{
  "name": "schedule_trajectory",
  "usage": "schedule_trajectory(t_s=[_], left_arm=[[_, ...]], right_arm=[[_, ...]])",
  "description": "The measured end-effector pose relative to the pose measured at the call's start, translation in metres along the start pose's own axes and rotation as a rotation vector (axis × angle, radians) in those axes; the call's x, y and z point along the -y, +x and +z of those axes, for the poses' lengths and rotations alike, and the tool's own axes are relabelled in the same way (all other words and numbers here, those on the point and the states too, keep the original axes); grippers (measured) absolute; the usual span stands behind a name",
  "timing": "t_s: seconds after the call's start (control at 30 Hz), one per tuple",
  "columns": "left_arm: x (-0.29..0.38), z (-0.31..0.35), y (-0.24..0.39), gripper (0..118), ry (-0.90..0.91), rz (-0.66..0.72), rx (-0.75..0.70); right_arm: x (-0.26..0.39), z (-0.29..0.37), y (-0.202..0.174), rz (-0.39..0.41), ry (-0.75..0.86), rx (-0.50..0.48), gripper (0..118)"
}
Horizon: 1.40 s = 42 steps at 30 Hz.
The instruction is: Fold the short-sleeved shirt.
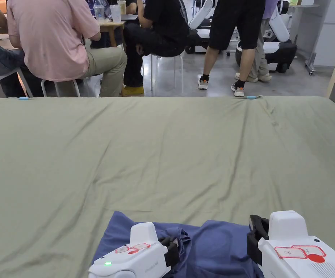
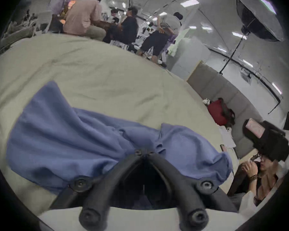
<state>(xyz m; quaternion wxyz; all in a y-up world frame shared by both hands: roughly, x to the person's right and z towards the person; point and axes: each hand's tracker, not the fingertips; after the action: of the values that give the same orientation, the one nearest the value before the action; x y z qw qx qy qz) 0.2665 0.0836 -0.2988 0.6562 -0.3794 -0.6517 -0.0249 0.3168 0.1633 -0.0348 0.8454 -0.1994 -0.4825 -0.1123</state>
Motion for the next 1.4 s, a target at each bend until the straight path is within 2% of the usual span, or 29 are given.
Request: schedule_trajectory(t_s=[0.13,0.27,0.3,0.33,0.37,0.4,0.43,0.47,0.5,0.57,0.7,0.73,0.77,0.8,0.83,0.87,0.93,0.97,1.0,1.13,1.27,1.33,1.4], left_arm=[[-0.032,0.048,-0.035,0,0.118,0.056,-0.047],[-0.047,0.085,-0.095,0,0.191,0.187,-0.126],[-0.046,0.089,-0.105,0,0.193,0.214,-0.12],[-0.045,0.093,-0.117,5,0.186,0.257,-0.079],[-0.042,0.093,-0.127,26,0.176,0.298,-0.021],[-0.039,0.095,-0.135,73,0.174,0.327,0.004],[-0.036,0.094,-0.143,104,0.179,0.349,0.013],[-0.033,0.091,-0.15,118,0.167,0.364,0.02],[-0.03,0.085,-0.156,115,0.141,0.383,0.047],[-0.025,0.071,-0.168,117,0.109,0.449,0.135],[-0.001,0.02,-0.183,115,-0.016,0.716,0.366],[-0.005,0.015,-0.178,100,-0.027,0.711,0.395],[-0.009,0.01,-0.169,79,-0.054,0.689,0.383],[-0.01,0.0,-0.161,44,-0.066,0.632,0.288],[-0.01,-0.007,-0.159,25,-0.065,0.614,0.22],[-0.008,-0.013,-0.159,23,-0.059,0.624,0.18],[-0.009,-0.009,-0.161,18,0.011,0.686,0.234],[-0.014,0.001,-0.156,17,0.049,0.648,0.192],[-0.022,0.013,-0.155,14,0.089,0.528,0.086],[-0.047,0.068,-0.167,12,0.226,0.435,-0.085],[-0.079,0.116,-0.157,12,0.31,0.15,-0.347],[-0.086,0.122,-0.134,12,0.333,0.011,-0.406],[-0.082,0.112,-0.092,12,0.321,-0.202,-0.42]], right_arm=[[-0.005,-0.002,-0.012,0.018,-0.002,-0.026,0],[-0.008,-0.008,-0.03,0.025,-0.012,-0.07,0],[-0.008,-0.008,-0.034,0.028,-0.01,-0.075,0],[-0.008,-0.008,-0.04,0.032,-0.006,-0.079,0],[-0.008,-0.009,-0.043,0.034,-0.007,-0.089,0],[-0.008,-0.009,-0.046,0.032,-0.009,-0.096,0],[-0.008,-0.01,-0.048,0.031,-0.01,-0.099,0],[-0.008,-0.011,-0.05,0.032,-0.011,-0.1,0],[-0.008,-0.011,-0.051,0.034,-0.013,-0.1,0],[-0.008,-0.011,-0.05,0.036,-0.017,-0.099,0],[-0.008,-0.011,-0.045,0.028,-0.021,-0.083,0],[-0.009,-0.01,-0.043,0.027,-0.02,-0.08,0],[-0.009,-0.01,-0.041,0.025,-0.018,-0.072,0],[-0.009,-0.009,-0.038,0.02,-0.017,-0.066,0],[-0.009,-0.009,-0.036,0.016,-0.018,-0.063,0],[-0.009,-0.009,-0.033,0.012,-0.02,-0.057,0],[-0.009,-0.007,-0.029,0.014,-0.022,-0.049,0],[-0.009,-0.005,-0.026,0.019,-0.02,-0.043,0],[-0.01,-0.004,-0.023,0.021,-0.019,-0.038,0],[-0.011,-0.002,-0.014,0.013,-0.015,-0.023,0],[-0.01,0.0,-0.01,0.003,-0.009,-0.021,0],[-0.009,0.001,-0.008,-0.002,-0.008,-0.018,0],[-0.008,0.003,-0.004,-0.011,-0.009,-0.013,0]])
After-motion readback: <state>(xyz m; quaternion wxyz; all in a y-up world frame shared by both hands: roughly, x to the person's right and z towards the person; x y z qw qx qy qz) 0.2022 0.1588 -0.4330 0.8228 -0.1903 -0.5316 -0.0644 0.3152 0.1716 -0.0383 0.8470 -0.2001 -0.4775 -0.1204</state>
